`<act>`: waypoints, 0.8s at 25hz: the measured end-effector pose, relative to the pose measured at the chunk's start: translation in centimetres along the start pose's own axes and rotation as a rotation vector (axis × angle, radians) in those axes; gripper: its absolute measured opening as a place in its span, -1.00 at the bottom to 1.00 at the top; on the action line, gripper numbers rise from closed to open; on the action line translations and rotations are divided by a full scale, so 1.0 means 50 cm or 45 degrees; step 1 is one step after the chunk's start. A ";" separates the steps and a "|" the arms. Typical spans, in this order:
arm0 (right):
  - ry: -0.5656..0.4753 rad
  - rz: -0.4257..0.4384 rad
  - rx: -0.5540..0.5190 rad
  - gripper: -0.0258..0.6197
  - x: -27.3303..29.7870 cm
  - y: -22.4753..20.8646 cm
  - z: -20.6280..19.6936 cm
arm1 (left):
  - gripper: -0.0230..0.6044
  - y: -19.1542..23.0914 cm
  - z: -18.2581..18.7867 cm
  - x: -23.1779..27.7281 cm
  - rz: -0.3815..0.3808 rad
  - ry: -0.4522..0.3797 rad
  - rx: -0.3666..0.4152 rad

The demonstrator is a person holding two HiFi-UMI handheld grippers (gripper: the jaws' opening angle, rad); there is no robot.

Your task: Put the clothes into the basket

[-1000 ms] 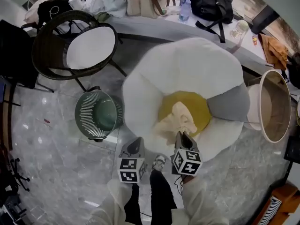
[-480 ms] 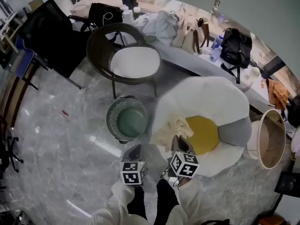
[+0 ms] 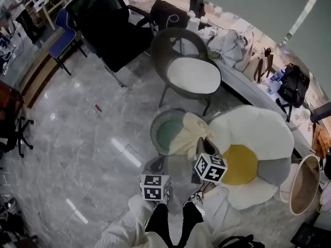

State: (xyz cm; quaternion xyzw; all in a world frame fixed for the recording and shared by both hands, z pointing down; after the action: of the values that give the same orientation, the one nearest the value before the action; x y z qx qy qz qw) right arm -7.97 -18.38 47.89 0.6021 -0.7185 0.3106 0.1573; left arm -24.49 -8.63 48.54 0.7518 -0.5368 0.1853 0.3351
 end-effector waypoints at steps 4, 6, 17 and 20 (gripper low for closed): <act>0.076 0.062 -0.031 -0.77 0.073 0.058 -0.041 | -0.94 0.068 -0.017 0.000 0.050 -0.018 -0.056; 0.115 0.065 -0.054 -0.77 0.105 0.076 -0.067 | -0.94 0.095 -0.033 0.002 0.071 -0.022 -0.080; 0.208 0.043 -0.037 -0.65 0.131 0.092 -0.157 | -0.94 0.173 -0.129 0.002 0.129 0.032 -0.200; 0.215 0.029 -0.031 -0.65 0.113 0.090 -0.169 | -0.94 0.172 -0.121 -0.003 0.117 0.024 -0.195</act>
State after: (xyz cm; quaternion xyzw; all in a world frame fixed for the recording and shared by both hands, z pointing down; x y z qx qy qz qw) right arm -14.84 -16.99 56.51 0.5635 -0.7133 0.3533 0.2212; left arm -32.07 -5.98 55.37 0.6966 -0.5802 0.1660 0.3880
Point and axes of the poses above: the fingertips, and each gripper's own axes: x forward along the fingers, y to its left, z out of its top, the point moved 3 cm from there along -x, backward along the fingers, and after that the axes turned 5 degrees about -z, right-handed, at the moved point
